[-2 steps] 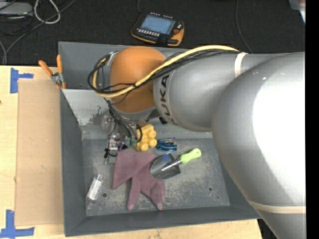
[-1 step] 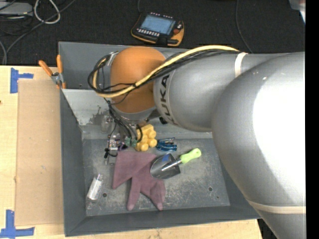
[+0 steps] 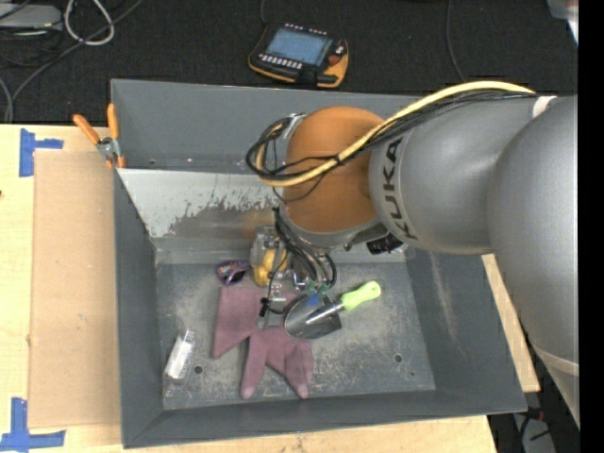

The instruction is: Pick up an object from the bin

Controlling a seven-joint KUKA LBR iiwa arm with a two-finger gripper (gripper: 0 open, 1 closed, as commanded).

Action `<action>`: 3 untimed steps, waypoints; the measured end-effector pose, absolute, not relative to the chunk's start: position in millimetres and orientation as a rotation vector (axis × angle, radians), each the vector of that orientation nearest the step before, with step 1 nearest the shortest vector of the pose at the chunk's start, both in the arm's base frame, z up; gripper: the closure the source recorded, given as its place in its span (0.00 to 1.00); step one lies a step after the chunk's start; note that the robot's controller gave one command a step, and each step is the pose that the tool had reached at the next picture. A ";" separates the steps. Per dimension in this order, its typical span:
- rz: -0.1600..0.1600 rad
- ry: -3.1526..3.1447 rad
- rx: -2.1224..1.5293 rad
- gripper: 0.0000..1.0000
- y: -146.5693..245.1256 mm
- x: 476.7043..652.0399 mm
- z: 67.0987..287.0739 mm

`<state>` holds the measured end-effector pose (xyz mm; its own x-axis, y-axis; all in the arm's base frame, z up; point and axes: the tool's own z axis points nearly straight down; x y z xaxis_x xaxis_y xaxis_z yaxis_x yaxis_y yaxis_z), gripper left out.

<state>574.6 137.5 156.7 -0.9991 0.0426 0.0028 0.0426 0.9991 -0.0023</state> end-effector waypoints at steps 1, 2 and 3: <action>-0.004 -3.133 -0.089 0.00 156.2 579.2 112.6; 0.000 -3.139 -0.061 0.00 121.2 566.9 96.2; -0.009 -3.127 0.324 1.00 118.3 545.3 70.7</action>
Offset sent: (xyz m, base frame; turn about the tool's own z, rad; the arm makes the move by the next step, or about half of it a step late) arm -0.0066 -0.0148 -0.0586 -0.0050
